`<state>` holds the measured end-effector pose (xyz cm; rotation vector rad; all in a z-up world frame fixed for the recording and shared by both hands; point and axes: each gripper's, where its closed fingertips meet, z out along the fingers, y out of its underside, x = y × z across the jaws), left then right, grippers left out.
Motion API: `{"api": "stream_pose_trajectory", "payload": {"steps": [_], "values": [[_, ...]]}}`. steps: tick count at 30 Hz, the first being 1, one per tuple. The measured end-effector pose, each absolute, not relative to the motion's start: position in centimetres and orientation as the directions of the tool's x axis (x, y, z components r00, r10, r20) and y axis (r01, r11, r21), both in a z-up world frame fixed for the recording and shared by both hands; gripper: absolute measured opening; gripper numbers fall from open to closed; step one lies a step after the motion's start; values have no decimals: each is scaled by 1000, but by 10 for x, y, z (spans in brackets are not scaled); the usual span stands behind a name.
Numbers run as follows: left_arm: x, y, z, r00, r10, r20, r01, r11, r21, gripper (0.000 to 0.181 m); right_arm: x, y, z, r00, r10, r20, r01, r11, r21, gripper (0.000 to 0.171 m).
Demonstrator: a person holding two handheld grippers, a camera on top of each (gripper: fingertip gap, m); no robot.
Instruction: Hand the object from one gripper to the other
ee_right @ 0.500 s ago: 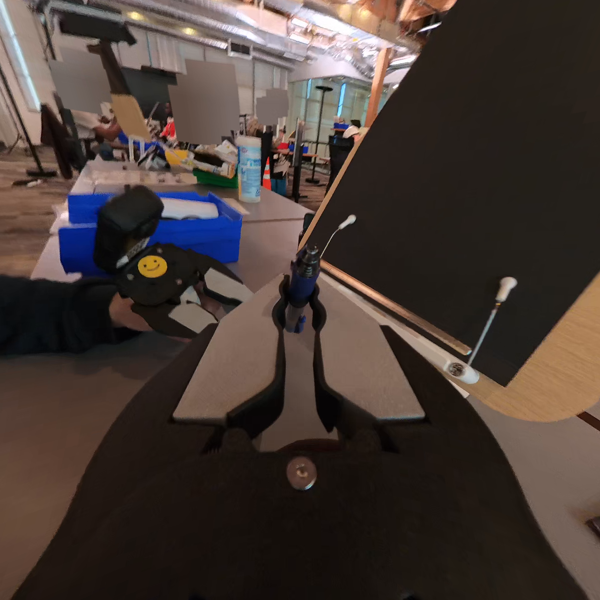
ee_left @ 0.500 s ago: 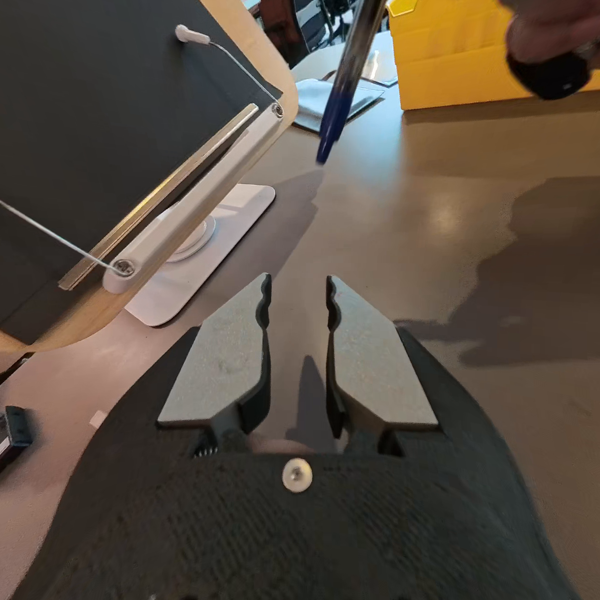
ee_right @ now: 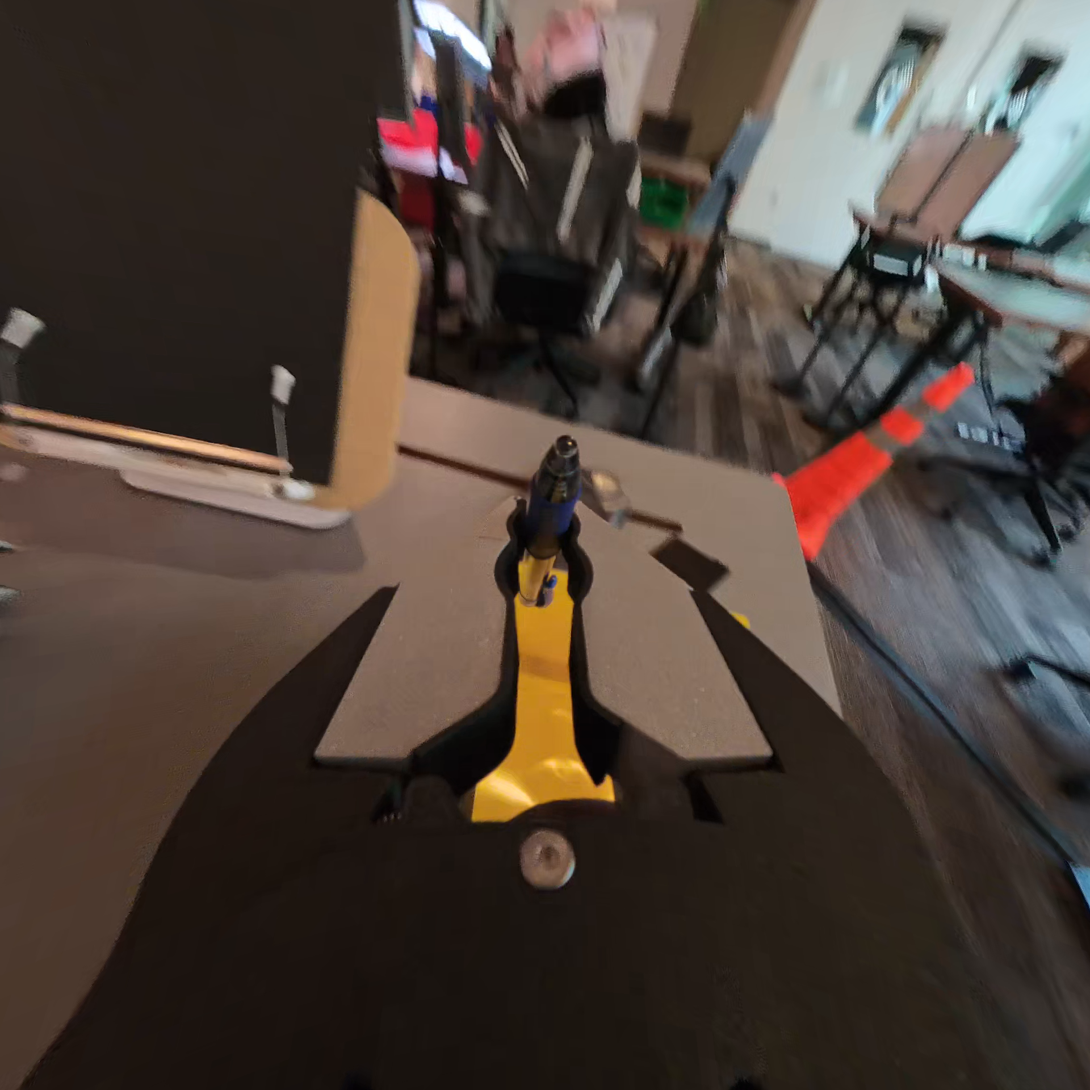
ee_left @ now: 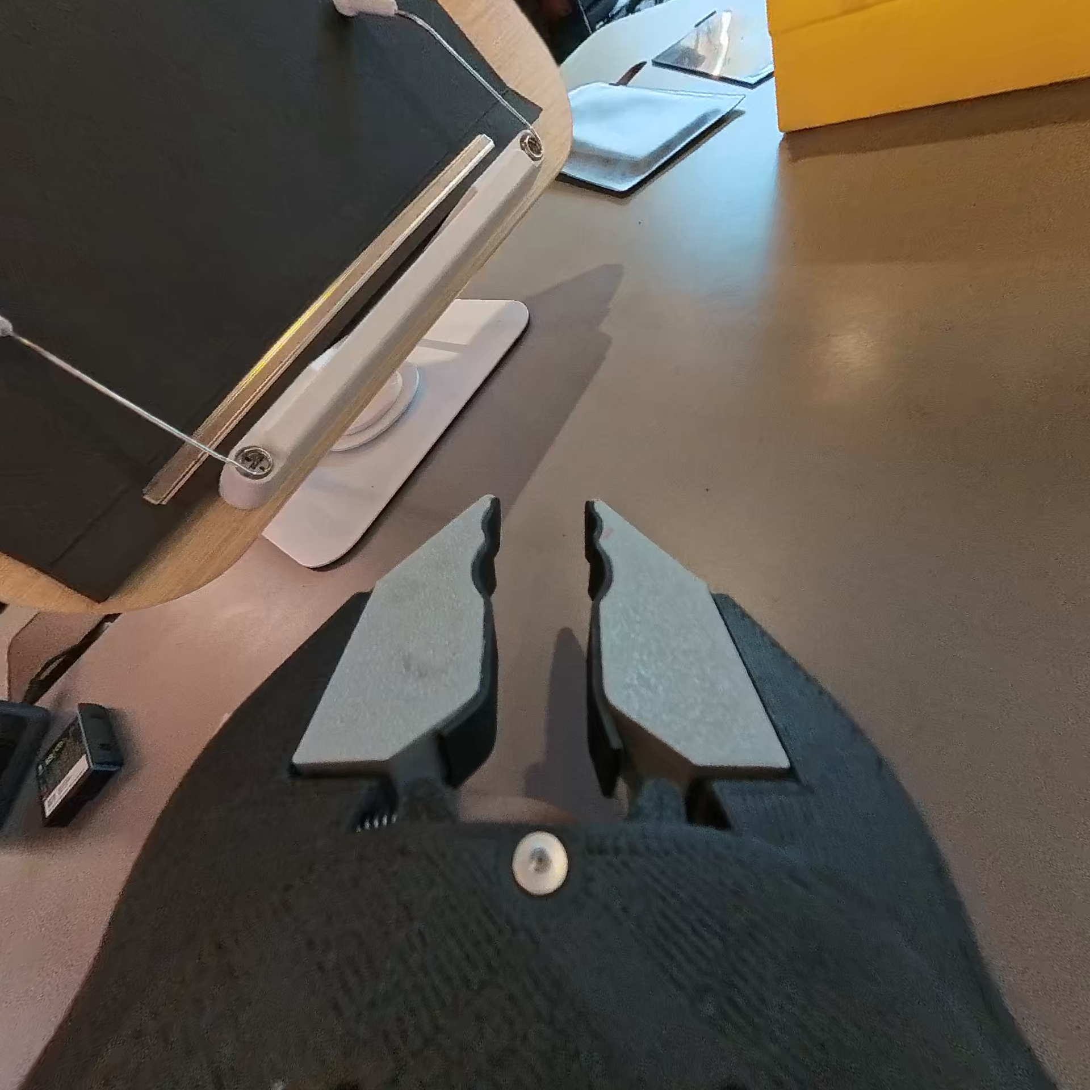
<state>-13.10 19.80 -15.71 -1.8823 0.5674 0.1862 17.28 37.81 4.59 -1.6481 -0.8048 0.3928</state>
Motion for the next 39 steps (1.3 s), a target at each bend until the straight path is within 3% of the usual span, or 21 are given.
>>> {"api": "stream_pose_trajectory", "payload": {"steps": [5, 13, 16, 18, 25, 30, 35, 39], "values": [[-132, 198, -158, 871, -292, -394, -472, -282, -835, 26, 195, 420, -20, 715, 669, 203, 484, -264, -834, 8], [-132, 198, -159, 874, -294, -387, -467, -289, -836, 26, 217, 453, -107, 668, 683, 297, 718, -486, -498, 9], [-132, 198, -159, 873, -295, -388, -469, -291, -834, 26, 223, 459, -132, 654, 676, 340, 753, -541, -374, 39], [-132, 198, -159, 875, -296, -384, -465, -291, -836, 25, 222, 459, -136, 654, 674, 343, 755, -555, -349, 43], [-131, 198, -161, 871, -305, -386, -472, -296, -831, 26, 191, 452, -93, 642, 672, 371, 753, -461, -469, 43], [-130, 198, -162, 868, -306, -390, -477, -299, -827, 25, 106, 397, -20, 562, 780, 276, 681, -247, -690, 43], [-133, 198, -162, 875, -298, -381, -465, -306, -831, 26, -5, 289, 24, 300, 946, 121, 467, -35, -883, 44], [-138, 198, -162, 878, -287, -383, -464, -313, -829, 26, -82, 202, -22, 10, 995, -99, 326, -97, -941, 43]]}}
